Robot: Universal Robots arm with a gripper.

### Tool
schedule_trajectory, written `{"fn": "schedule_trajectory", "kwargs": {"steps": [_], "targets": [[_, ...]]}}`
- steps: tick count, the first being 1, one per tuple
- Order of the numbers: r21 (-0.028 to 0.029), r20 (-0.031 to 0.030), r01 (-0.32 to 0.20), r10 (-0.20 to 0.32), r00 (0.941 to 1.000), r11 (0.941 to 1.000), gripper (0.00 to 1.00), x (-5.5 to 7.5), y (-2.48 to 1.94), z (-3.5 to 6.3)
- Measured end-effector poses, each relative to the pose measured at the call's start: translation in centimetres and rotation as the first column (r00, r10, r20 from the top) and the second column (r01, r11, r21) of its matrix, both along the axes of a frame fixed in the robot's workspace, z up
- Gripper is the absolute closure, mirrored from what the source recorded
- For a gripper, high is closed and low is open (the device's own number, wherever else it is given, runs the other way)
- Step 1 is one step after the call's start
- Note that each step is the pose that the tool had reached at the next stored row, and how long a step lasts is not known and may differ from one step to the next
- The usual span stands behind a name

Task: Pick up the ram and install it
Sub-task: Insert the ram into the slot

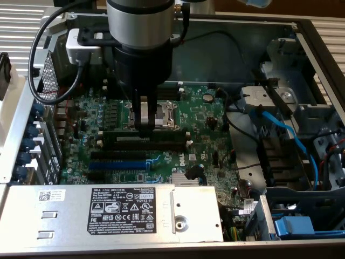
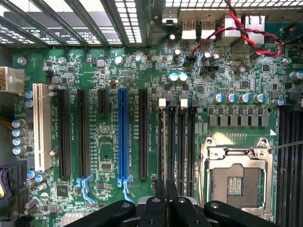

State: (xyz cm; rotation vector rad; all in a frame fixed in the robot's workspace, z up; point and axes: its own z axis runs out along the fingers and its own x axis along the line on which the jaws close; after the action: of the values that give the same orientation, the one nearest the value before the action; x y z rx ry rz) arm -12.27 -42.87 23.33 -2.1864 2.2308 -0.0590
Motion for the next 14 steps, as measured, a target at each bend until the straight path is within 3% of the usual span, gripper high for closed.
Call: {"fn": "schedule_trajectory", "kwargs": {"steps": [14], "targets": [[0.0002, 0.0001, 0.009, -0.009, 1.0000, 1.0000, 0.88, 0.00, -0.04, -0.02]]}}
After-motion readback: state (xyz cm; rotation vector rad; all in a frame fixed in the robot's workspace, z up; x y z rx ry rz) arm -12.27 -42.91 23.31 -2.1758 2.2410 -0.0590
